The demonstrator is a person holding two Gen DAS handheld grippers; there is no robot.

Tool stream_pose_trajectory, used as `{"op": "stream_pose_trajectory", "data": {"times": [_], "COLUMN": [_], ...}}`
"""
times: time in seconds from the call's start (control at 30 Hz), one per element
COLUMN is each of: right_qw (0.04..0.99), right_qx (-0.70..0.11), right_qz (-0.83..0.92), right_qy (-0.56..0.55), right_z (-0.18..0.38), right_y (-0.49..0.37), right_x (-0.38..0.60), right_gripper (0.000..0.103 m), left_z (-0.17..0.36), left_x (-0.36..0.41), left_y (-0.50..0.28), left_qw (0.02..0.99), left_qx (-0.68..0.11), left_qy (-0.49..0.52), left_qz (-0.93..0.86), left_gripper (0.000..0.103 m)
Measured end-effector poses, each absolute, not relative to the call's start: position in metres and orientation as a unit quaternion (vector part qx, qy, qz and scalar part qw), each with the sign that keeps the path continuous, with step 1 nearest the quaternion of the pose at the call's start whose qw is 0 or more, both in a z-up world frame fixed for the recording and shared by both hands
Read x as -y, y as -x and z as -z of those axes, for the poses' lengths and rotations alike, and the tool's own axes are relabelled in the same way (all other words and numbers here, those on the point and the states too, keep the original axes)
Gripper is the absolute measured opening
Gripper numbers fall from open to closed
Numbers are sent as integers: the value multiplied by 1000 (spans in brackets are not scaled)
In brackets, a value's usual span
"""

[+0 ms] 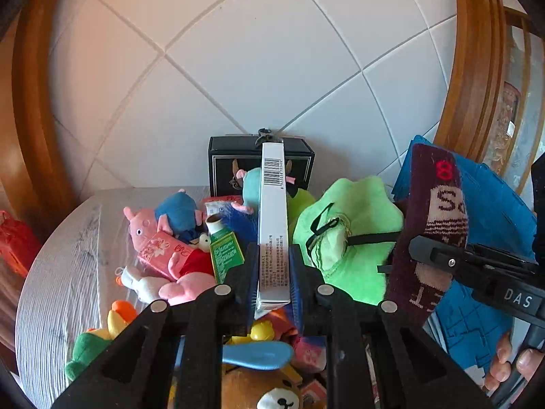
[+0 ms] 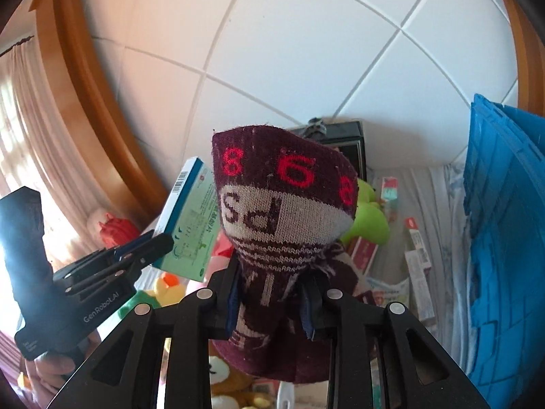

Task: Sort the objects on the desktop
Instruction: 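Lift the white box and maroon hat and carry both into the blue crate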

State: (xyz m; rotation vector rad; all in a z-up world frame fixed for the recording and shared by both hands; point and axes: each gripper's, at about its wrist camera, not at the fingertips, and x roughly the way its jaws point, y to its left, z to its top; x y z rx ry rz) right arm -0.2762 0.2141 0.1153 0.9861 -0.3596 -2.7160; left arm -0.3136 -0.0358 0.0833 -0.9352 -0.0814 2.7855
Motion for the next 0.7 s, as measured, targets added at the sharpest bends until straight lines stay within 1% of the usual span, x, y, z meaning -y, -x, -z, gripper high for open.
{"op": "stream_pose_trajectory", "data": {"times": [0.17, 0.27, 0.33, 0.37, 0.43, 0.47, 0.5, 0.53, 0.57, 0.6, 0.63, 0.7], "right_qw": [133, 141, 138, 141, 148, 150, 144, 137, 136, 138, 138, 132], "right_qx": [129, 126, 115, 114, 123, 125, 118, 111, 110, 110, 107, 92], "right_qz": [899, 888, 890, 889, 884, 883, 884, 886, 886, 887, 888, 895], "right_qy": [-398, -418, -420, -421, -427, -427, -428, -429, -429, -427, -426, -415], "right_z": [-67, -52, -51, -51, -52, -51, -50, -48, -49, -49, -51, -56], "right_y": [266, 255, 247, 245, 240, 238, 233, 229, 225, 220, 215, 206], "right_x": [-197, -185, -177, -175, -172, -171, -168, -166, -164, -162, -158, -152], "right_gripper": [29, 29, 29, 30, 47, 47, 43, 33, 27, 17, 13, 8], "left_z": [-49, -35, -29, -27, -26, -25, -25, -25, -25, -25, -25, -25], "left_x": [48, 57, 63, 66, 70, 72, 72, 72, 73, 73, 74, 74], "left_y": [297, 289, 284, 282, 276, 274, 272, 269, 266, 264, 261, 256], "left_qw": [89, 78, 76, 74, 73, 75, 77, 78, 80, 82, 84, 88], "left_qx": [25, 26, 27, 26, 27, 29, 29, 28, 27, 28, 28, 26], "left_qy": [351, 367, 374, 375, 378, 379, 380, 380, 380, 379, 379, 378], "left_qz": [-932, -927, -924, -924, -923, -922, -921, -921, -921, -921, -921, -921], "left_gripper": [17, 17, 16, 17, 17, 16, 16, 16, 16, 17, 17, 17]}}
